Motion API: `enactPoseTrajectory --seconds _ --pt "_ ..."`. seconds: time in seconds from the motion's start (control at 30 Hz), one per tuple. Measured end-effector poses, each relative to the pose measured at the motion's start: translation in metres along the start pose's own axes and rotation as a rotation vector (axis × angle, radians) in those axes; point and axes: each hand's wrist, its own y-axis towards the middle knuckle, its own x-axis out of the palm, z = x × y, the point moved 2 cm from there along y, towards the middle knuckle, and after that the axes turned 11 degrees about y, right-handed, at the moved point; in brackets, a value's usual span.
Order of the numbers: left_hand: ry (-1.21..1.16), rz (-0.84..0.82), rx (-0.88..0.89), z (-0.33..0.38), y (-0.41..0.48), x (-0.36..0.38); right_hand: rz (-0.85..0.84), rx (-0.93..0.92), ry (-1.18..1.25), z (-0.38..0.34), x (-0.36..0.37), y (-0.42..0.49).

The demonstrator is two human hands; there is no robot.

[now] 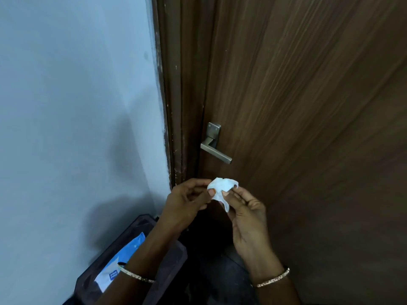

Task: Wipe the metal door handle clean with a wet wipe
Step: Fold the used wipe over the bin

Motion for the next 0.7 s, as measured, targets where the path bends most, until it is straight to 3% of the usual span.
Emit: enactPoseTrajectory --seconds 0.3,0.7 --pt "-0.075 0.108 0.021 -0.041 -0.112 -0.041 -0.075 -0.194 -0.242 0.057 -0.008 -0.106" --pt "-0.056 0.288 0.002 -0.083 -0.261 -0.091 -0.211 -0.215 -0.458 0.117 -0.016 -0.220"
